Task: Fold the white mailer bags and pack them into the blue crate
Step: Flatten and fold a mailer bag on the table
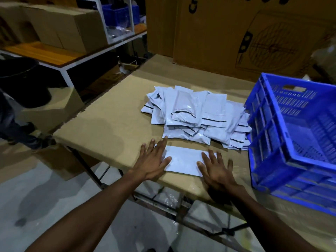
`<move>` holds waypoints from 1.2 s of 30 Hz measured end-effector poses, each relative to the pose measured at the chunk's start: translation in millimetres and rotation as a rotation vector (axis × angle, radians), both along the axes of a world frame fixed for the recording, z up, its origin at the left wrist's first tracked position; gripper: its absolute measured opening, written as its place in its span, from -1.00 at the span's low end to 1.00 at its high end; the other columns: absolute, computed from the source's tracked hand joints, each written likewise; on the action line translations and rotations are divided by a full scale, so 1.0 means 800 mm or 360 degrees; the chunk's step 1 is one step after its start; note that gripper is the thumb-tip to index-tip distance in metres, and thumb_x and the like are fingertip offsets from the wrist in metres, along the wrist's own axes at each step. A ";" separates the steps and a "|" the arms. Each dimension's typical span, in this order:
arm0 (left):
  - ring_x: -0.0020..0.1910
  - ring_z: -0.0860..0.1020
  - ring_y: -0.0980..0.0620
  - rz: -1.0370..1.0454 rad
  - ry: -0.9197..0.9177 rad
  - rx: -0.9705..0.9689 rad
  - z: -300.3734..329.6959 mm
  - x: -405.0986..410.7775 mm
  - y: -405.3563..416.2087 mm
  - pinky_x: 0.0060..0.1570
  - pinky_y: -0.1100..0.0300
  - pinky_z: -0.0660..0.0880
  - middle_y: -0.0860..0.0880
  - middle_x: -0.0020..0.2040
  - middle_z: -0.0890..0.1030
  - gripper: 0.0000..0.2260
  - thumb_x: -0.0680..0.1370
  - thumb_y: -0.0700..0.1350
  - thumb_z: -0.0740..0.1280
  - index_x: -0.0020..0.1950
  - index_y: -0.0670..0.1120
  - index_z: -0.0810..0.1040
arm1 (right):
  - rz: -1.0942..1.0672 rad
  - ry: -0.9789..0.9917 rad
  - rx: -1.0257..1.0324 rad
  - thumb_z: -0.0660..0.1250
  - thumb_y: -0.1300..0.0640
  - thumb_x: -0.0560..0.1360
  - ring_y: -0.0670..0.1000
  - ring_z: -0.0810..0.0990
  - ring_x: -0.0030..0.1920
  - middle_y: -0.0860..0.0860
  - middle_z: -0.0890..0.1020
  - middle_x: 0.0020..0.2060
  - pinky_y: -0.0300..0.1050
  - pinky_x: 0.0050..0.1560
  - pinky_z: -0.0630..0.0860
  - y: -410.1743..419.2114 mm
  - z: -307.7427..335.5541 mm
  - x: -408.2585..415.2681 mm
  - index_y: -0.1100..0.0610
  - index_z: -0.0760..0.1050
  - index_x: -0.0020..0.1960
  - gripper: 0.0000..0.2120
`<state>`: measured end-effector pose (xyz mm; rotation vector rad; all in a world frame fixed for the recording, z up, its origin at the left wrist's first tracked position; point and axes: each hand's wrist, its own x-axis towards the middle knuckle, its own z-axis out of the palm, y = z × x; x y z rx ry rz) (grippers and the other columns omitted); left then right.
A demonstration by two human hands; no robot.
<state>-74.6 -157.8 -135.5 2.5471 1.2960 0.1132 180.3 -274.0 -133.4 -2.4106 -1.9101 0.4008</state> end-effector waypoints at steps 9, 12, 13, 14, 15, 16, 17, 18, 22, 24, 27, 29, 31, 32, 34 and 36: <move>0.37 0.50 -0.20 -0.0171 -0.0332 0.0200 -0.014 0.074 -0.040 0.42 -0.04 0.35 -0.20 0.35 0.56 -0.49 0.62 -0.02 -0.01 0.44 -0.24 0.45 | 0.0365 -0.0030 0.0219 -0.34 -0.35 0.57 0.03 0.07 0.59 -0.10 0.11 0.59 0.17 0.53 -0.02 0.018 -0.014 -0.036 -0.07 0.09 0.61 -0.28; 0.51 0.34 -0.13 -0.0167 -0.0119 0.0338 -0.023 0.052 -0.033 0.49 -0.06 0.24 -0.06 0.51 0.42 -0.46 0.65 0.09 -0.07 0.54 -0.08 0.37 | 0.0244 -0.0076 0.0210 -0.23 -0.37 0.59 0.05 -0.04 0.60 -0.12 0.01 0.61 0.14 0.56 -0.09 0.001 -0.019 -0.009 -0.15 0.00 0.61 -0.35; 0.54 0.28 -0.12 -0.0142 -0.0044 0.0337 -0.021 0.044 -0.031 0.51 -0.07 0.20 -0.03 0.56 0.34 -0.43 0.64 0.14 -0.11 0.57 -0.03 0.32 | 0.0208 -0.0077 0.0212 -0.25 -0.39 0.57 0.07 -0.07 0.60 -0.10 -0.03 0.61 0.15 0.56 -0.09 -0.002 -0.018 -0.001 -0.15 -0.04 0.61 -0.33; 0.58 0.20 -0.10 -0.0100 0.0032 0.0308 -0.018 0.037 -0.029 0.53 -0.07 0.13 0.01 0.61 0.25 -0.39 0.61 0.19 -0.16 0.60 0.02 0.26 | 0.0170 -0.0062 0.0180 -0.28 -0.42 0.55 0.08 -0.11 0.60 -0.09 -0.07 0.61 0.15 0.56 -0.10 -0.005 -0.015 0.004 -0.13 -0.07 0.61 -0.29; 0.61 0.12 -0.09 -0.0045 0.0088 0.0264 -0.016 0.031 -0.026 0.55 -0.07 0.06 0.04 0.63 0.17 -0.34 0.58 0.24 -0.22 0.62 0.06 0.19 | 0.0144 -0.0032 0.0158 -0.30 -0.45 0.52 0.08 -0.14 0.60 -0.08 -0.10 0.61 0.15 0.56 -0.11 -0.005 -0.013 0.008 -0.11 -0.08 0.62 -0.24; 0.62 0.04 -0.08 -0.0004 0.0119 0.0220 -0.014 0.026 -0.025 0.55 -0.07 0.01 0.07 0.65 0.10 -0.31 0.55 0.27 -0.25 0.64 0.08 0.14 | 0.0147 -0.0008 0.0150 -0.30 -0.47 0.50 0.10 -0.16 0.60 -0.06 -0.11 0.61 0.17 0.55 -0.13 -0.006 -0.010 0.010 -0.09 -0.05 0.62 -0.20; 0.63 -0.01 -0.08 0.0015 0.0144 0.0187 -0.013 0.023 -0.025 0.56 -0.07 -0.03 0.09 0.65 0.05 -0.28 0.53 0.30 -0.28 0.64 0.10 0.10 | 0.0203 -0.0031 0.0189 -0.27 -0.48 0.49 0.12 -0.14 0.60 -0.03 -0.08 0.62 0.22 0.54 -0.14 -0.007 -0.007 0.009 -0.05 0.00 0.62 -0.17; 0.63 -0.05 -0.09 0.0013 0.0167 0.0155 -0.011 0.022 -0.025 0.56 -0.07 -0.06 0.10 0.66 0.02 -0.27 0.51 0.31 -0.30 0.65 0.11 0.07 | 0.0317 -0.0091 0.0258 -0.21 -0.48 0.51 0.15 -0.10 0.60 0.00 -0.02 0.62 0.28 0.52 -0.12 -0.008 -0.003 0.006 -0.01 0.08 0.61 -0.17; 0.63 -0.06 -0.10 -0.0058 0.0219 0.0147 -0.011 0.023 -0.014 0.56 -0.08 -0.08 0.09 0.66 0.01 -0.26 0.51 0.31 -0.33 0.65 0.11 0.04 | 0.0760 0.0012 0.0503 0.10 -0.26 0.63 0.10 0.19 0.56 -0.01 0.26 0.55 0.24 0.50 0.17 -0.012 -0.005 -0.007 0.04 0.33 0.52 -0.43; 0.63 0.00 -0.10 -0.0119 0.0203 0.0160 -0.011 0.019 -0.006 0.56 -0.09 -0.05 0.06 0.65 0.07 -0.28 0.53 0.29 -0.28 0.65 0.07 0.10 | 0.0783 0.0021 0.0621 0.10 -0.15 0.66 0.10 0.39 0.46 0.00 0.41 0.47 0.15 0.39 0.40 -0.012 -0.007 -0.014 0.06 0.47 0.42 -0.54; 0.57 0.23 -0.07 -0.0208 0.0078 0.0368 -0.010 0.007 -0.005 0.51 -0.16 0.12 -0.05 0.58 0.32 -0.35 0.62 0.23 -0.12 0.56 -0.08 0.34 | 0.0853 -0.0165 0.0774 0.14 -0.02 0.63 0.11 0.60 0.26 0.00 0.58 0.32 0.04 0.07 0.63 -0.006 -0.002 -0.014 0.06 0.63 0.17 -0.66; 0.52 0.33 -0.04 -0.0368 0.0055 0.0575 -0.017 0.002 -0.012 0.44 -0.25 0.22 -0.06 0.52 0.40 -0.39 0.62 0.26 0.07 0.51 -0.10 0.42 | 0.0826 -0.0194 0.0800 0.17 0.00 0.60 0.09 0.63 0.22 0.00 0.60 0.29 0.01 -0.17 0.67 -0.002 0.005 -0.011 0.06 0.63 0.11 -0.70; 0.48 0.39 -0.02 -0.0410 0.0017 0.0619 -0.018 0.002 -0.015 0.39 -0.28 0.28 -0.05 0.50 0.43 -0.42 0.59 0.24 0.19 0.49 -0.09 0.44 | 0.0790 -0.0199 0.0786 0.16 -0.01 0.58 0.08 0.65 0.18 0.00 0.58 0.31 0.01 -0.33 0.64 0.000 0.010 -0.009 0.06 0.60 0.11 -0.72; 0.45 0.43 -0.03 -0.0358 -0.0032 0.0605 -0.016 0.004 -0.014 0.37 -0.28 0.31 -0.05 0.48 0.46 -0.47 0.58 0.18 0.24 0.47 -0.08 0.45 | 0.0770 -0.0191 0.0785 0.16 -0.01 0.58 0.08 0.67 0.13 -0.01 0.57 0.33 -0.01 -0.39 0.61 0.000 0.013 -0.010 0.05 0.59 0.10 -0.73; 0.32 0.55 -0.07 -0.0235 -0.0092 0.0549 -0.012 0.009 -0.006 0.25 -0.29 0.42 -0.06 0.41 0.54 -0.55 0.49 0.00 0.36 0.38 -0.04 0.54 | 0.0715 -0.0166 0.0814 0.18 0.01 0.57 0.10 0.70 -0.04 -0.03 0.51 0.39 -0.07 -0.46 0.54 0.000 0.025 -0.012 0.03 0.57 0.11 -0.76; 0.24 0.60 -0.11 -0.0129 -0.0064 0.0417 -0.007 0.012 0.001 0.11 -0.29 0.49 -0.09 0.35 0.58 -0.58 0.42 -0.08 0.37 0.28 -0.01 0.61 | 0.0757 -0.0123 0.0840 0.22 0.05 0.56 0.08 0.66 0.11 -0.04 0.40 0.48 -0.04 -0.28 0.58 -0.002 0.036 -0.016 0.00 0.53 0.23 -0.73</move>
